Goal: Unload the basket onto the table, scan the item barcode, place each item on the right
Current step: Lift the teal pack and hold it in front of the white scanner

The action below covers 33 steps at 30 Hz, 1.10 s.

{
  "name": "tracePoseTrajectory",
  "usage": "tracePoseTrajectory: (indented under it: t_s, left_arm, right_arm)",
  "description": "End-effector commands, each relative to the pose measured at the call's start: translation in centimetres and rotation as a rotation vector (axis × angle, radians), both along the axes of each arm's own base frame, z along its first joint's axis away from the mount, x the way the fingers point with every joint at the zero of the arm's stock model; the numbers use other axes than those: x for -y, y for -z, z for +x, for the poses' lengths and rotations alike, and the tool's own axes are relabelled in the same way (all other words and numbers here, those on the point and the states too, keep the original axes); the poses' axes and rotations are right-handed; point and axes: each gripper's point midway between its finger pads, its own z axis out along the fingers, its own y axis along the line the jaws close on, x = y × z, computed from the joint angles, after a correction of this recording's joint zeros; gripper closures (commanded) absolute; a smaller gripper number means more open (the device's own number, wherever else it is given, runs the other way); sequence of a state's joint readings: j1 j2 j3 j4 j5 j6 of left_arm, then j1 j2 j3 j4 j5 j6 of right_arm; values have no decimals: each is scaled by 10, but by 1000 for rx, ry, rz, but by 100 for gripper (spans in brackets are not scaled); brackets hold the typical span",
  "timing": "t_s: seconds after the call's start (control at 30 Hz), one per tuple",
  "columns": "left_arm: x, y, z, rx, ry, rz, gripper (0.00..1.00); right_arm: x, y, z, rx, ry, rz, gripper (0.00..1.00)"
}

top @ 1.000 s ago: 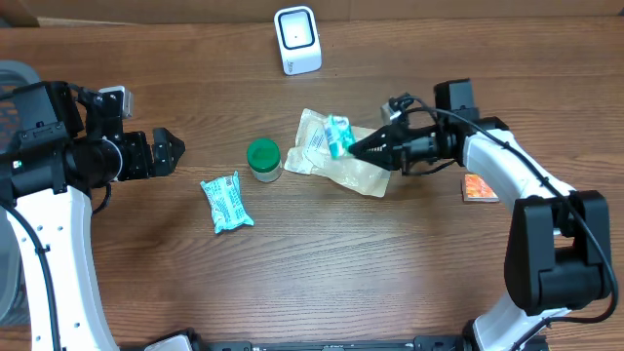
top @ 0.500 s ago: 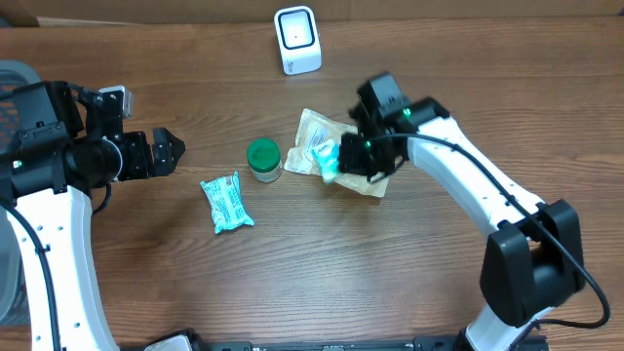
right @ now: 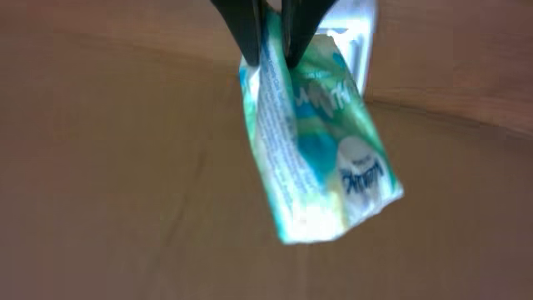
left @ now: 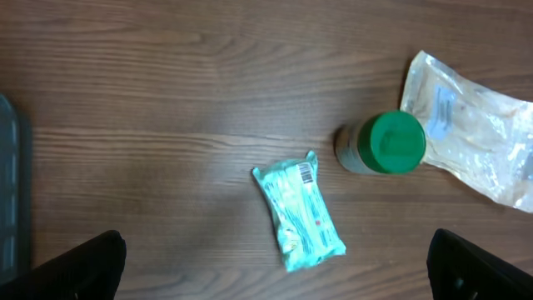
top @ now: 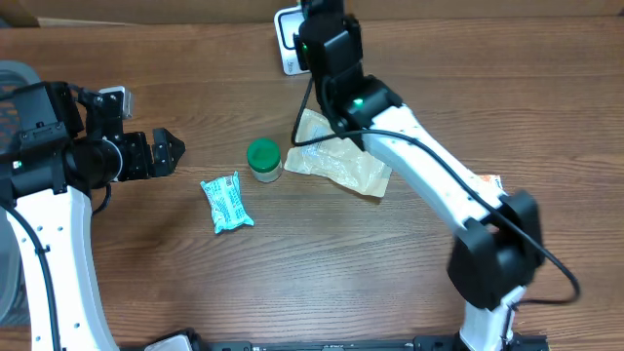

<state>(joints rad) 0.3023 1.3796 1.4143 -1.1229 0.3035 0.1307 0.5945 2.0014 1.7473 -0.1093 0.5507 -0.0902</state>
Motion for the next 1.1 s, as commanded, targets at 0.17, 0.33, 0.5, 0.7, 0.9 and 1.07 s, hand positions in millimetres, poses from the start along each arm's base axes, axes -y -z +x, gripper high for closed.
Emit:
tracePoseTrajectory:
  t_s: [0.17,0.33,0.5,0.7,0.9,1.07]
  left_arm:
    - [1,-2,2,9,17,9,0]
    - [1,-2,1,9,16,9,0]
    - [1,-2,1,9,16,9,0]
    - [1,-2,2,9,16,9,0]
    - [1,-2,2,9,17,9,0]
    - [1,-2,2,9,17,9,0]
  right_arm:
    - [-16,85,61,166,-55,-488,96]
    - [-18,124,72,185,-62,-584,96]
    - [-20,142,73,169,-82,-591,96]
    - [-21,143,73,170,-88,-591,96]
    - [-20,142,73,170,-87,-591,96]
    - [-11,122,72,211,12,-567,96]
